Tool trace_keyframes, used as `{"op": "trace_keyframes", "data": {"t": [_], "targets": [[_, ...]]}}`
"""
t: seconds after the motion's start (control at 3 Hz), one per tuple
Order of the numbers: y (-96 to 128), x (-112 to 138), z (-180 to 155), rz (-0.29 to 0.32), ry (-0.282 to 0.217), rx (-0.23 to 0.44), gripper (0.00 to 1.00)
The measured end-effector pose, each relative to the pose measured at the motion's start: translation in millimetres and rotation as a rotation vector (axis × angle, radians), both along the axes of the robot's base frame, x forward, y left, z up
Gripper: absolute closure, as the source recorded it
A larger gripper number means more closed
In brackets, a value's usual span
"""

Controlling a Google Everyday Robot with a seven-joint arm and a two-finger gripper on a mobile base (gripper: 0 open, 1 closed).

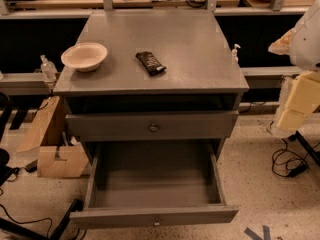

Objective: Close middle drawer

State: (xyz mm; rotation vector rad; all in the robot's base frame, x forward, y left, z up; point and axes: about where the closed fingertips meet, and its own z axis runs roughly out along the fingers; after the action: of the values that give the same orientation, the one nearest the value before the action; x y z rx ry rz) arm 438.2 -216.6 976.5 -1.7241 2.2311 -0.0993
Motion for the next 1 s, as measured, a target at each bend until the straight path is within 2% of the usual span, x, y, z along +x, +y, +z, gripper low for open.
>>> {"op": "trace_keyframes", "data": {"t": [0.67,1.0], "targets": [[-2.9,-3.0,-9.7,-0.005,-0.014,0.014,0.00],[-11.6,-24.4,-31.6,-0.011,-0.062,0.031,0.00]]}}
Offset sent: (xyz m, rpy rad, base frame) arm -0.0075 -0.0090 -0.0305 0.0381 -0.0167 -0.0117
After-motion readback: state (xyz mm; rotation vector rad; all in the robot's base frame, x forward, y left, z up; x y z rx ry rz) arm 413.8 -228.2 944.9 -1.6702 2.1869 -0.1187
